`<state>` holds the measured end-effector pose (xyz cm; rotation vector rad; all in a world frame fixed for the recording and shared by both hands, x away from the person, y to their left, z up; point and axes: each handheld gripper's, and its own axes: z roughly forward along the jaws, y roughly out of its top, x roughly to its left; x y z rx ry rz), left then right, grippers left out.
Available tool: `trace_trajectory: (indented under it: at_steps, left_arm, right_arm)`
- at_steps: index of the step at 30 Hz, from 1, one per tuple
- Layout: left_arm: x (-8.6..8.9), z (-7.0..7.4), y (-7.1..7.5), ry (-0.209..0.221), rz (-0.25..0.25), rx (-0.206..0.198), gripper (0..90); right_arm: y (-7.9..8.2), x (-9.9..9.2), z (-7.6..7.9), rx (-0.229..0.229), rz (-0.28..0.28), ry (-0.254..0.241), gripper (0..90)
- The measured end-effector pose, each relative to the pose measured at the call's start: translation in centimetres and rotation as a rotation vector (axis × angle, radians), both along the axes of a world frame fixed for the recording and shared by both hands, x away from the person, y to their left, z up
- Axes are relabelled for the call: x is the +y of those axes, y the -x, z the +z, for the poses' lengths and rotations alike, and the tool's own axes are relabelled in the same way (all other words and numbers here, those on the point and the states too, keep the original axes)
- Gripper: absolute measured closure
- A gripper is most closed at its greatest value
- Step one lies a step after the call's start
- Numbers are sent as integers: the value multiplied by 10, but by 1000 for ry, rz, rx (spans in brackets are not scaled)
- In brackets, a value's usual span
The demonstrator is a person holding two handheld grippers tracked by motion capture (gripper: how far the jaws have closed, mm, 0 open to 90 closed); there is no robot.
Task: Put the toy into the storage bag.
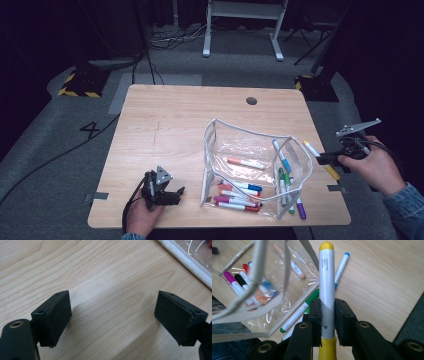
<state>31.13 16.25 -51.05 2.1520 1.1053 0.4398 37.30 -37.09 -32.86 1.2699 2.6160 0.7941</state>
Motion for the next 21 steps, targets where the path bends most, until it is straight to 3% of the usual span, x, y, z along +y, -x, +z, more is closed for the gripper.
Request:
trace_trajectory:
  at_steps: [1, 3, 13, 21]
  left_arm:
    - [0, 0, 0, 0, 0, 0, 143]
    - [0, 0, 0, 0, 0, 0, 143]
    - [0, 0, 0, 0, 0, 0, 143]
    - [0, 0, 0, 2, 2, 7, 142]
  right_arm:
    - [0, 0, 0, 0, 0, 0, 771]
    - [2, 7, 16, -26, 28, -5, 771]
    - [9, 40, 63, -88, 151, -18, 771]
    - [17, 76, 78, -91, 261, -26, 771]
